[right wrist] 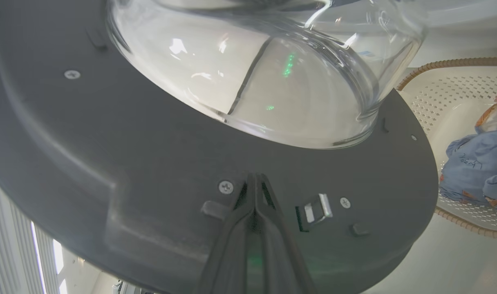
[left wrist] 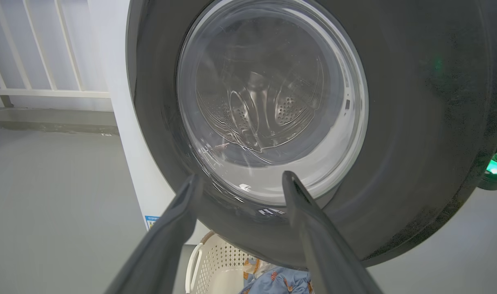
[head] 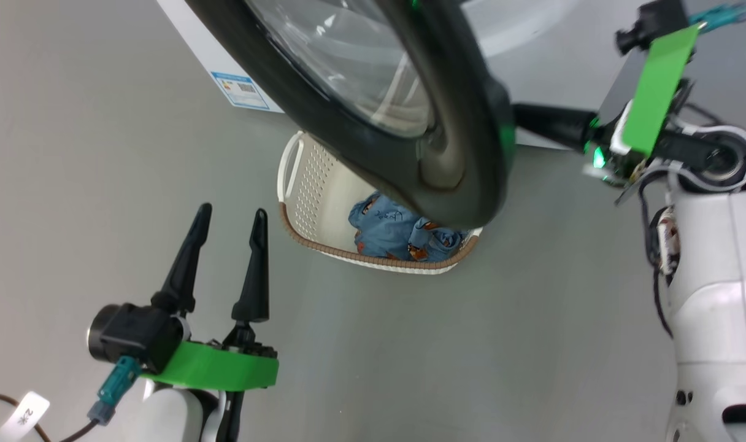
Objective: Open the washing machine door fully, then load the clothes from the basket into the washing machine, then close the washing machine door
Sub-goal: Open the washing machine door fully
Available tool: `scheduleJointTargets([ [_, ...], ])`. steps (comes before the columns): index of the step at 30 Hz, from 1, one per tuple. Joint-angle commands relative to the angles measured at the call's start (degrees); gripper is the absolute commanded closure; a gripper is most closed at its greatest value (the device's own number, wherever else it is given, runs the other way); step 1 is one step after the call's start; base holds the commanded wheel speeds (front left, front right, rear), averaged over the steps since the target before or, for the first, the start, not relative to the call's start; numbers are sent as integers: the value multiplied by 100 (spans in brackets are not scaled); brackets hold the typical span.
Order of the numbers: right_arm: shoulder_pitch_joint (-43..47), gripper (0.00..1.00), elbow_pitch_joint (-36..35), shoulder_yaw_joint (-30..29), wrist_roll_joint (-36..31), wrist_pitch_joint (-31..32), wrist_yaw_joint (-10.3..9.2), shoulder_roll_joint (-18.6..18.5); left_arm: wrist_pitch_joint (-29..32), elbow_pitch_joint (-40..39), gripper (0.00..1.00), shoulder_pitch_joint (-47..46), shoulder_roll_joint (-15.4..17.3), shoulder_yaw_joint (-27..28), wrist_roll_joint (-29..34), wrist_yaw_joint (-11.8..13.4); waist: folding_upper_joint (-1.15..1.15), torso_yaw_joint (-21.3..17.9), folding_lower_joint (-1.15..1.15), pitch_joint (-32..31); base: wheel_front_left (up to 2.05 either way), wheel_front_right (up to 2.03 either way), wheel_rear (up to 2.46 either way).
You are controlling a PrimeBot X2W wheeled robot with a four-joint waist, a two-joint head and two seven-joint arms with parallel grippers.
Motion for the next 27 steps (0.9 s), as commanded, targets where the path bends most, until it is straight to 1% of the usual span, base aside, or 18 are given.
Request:
scheduleJointTargets([
  [1, 108, 100, -199, 224, 114, 69, 10, 169, -52, -98, 0, 69, 111, 220, 53, -24, 0, 8, 0, -52, 0, 0, 0],
  [8, 471, 100, -352, 925, 566, -69, 10, 169, -52, -60, 0, 136, 111, 286, 75, -37, 0, 2, 0, -137, 0, 0, 0],
  [13, 618, 100, -344, 1486, 954, -298, 10, 169, -52, -15, 0, 159, 111, 335, 81, -28, 0, -17, 0, -147, 0, 0, 0],
  [23, 769, 100, -186, 2822, 1876, -1081, 10, 170, -52, 122, 0, 156, 111, 314, 73, -6, 0, 0, 0, -192, 0, 0, 0],
  [27, 763, 100, -102, 3270, 2144, -1376, 10, 170, -52, 162, 0, 164, 111, 317, 70, -5, 0, 19, 0, -213, 0, 0, 0],
])
